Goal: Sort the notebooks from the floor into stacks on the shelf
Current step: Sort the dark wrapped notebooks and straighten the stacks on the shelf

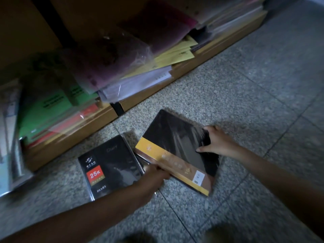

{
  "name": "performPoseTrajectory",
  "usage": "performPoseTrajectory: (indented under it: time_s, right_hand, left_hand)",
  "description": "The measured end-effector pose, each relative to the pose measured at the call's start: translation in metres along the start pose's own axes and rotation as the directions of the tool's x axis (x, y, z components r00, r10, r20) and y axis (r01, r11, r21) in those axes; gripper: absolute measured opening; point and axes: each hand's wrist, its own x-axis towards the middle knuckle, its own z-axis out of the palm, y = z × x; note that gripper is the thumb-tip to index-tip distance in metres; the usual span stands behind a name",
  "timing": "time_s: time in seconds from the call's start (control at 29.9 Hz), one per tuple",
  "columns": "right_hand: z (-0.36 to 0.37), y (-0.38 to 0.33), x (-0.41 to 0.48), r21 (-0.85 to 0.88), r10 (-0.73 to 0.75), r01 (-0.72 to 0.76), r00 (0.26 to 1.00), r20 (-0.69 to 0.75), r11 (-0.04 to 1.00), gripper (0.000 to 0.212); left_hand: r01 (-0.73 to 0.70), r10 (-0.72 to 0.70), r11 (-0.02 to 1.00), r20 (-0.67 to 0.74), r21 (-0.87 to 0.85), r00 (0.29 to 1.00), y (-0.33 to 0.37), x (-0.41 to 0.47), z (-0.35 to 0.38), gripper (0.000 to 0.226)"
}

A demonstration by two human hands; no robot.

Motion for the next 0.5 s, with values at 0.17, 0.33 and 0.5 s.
performPoseTrajectory:
  time_s: [0.17, 0.33, 0.5]
  right_hand:
    - [-0.001, -0.001, 0.004, 0.021, 0.018, -0.017, 0.999, -0.034, 1.0, 0.093]
    - [0.007, 0.01, 0.004, 0.301, 0.046, -0.021, 0.996, -0.074, 0.953, 0.063]
    - [0.022, 0.024, -0.019, 0.712, 0.059, -0.038, 0.998, -0.006, 0.702, 0.029]
  left_hand:
    - [0.106, -0.136, 0.907, -0.047, -0.407, 0.99, -0.003, 0.014, 0.002, 0.026]
    - [0.171, -0.185, 0.874, 0.014, -0.454, 0.983, 0.005, 0.015, -0.008, 0.018]
    - [0.096, -0.049, 0.938, 0.147, -0.334, 0.988, 0.036, 0.013, -0.025, 0.017]
